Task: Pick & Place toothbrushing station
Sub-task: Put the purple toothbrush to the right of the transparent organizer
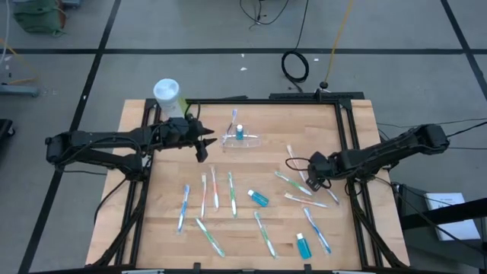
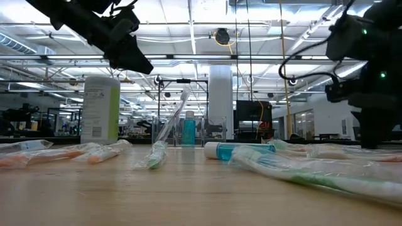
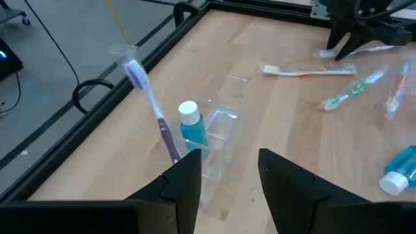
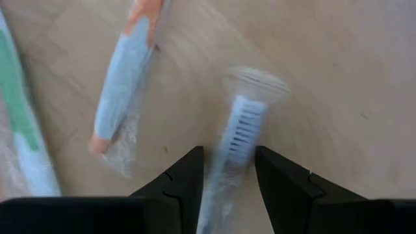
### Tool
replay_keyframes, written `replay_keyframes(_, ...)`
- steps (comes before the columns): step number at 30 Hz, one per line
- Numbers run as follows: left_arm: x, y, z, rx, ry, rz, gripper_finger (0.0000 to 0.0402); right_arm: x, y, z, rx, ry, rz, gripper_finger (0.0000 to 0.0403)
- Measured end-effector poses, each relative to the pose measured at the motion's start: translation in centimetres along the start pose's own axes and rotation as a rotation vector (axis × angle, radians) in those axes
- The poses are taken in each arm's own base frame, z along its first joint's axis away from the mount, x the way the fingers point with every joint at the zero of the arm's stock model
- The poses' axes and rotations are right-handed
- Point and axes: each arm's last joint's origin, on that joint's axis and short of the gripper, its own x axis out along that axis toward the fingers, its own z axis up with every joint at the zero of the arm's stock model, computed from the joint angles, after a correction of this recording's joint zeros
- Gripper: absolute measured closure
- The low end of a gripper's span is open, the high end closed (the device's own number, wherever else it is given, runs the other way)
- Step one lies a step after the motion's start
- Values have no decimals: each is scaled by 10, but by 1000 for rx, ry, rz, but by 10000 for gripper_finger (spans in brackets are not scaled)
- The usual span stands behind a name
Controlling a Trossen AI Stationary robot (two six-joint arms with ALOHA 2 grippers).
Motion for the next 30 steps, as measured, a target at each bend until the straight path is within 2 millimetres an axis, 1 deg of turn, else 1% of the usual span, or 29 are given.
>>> replay_keyframes(4,0,0,1,18,-5,0,243,13,-5,-7,-36,-3,17,273)
replay_keyframes(7,0,0,1,17,-6,0,243,14,-6,-8,-51,-4,21,282)
replay_keyframes(9,0,0,1,17,-9,0,243,14,-6,-8,-52,-2,18,300)
replay_keyframes(12,0,0,2,19,-24,0,243,14,-5,-7,-11,-28,21,339)
replay_keyframes(15,0,0,4,18,-40,-1,243,9,1,-2,-21,-65,69,381)
replay_keyframes(16,0,0,5,18,-46,-1,243,6,4,0,-40,-74,78,389)
replay_keyframes(18,0,0,5,17,-55,-1,243,-2,8,5,-56,-113,79,392)
replay_keyframes(21,0,0,6,16,-59,-1,243,-25,18,22,-81,-309,93,384)
replay_keyframes(23,0,0,6,17,-58,-1,243,-35,25,33,-112,-462,89,386)
replay_keyframes(25,0,0,6,16,-58,-2,243,-47,34,45,-140,-662,125,393)
replay_keyframes(27,0,-1,6,17,-58,-8,243,-67,47,61,-173,-899,195,396)
replay_keyframes(30,0,-1,5,17,-55,-10,243,-88,60,78,-261,-1215,290,391)
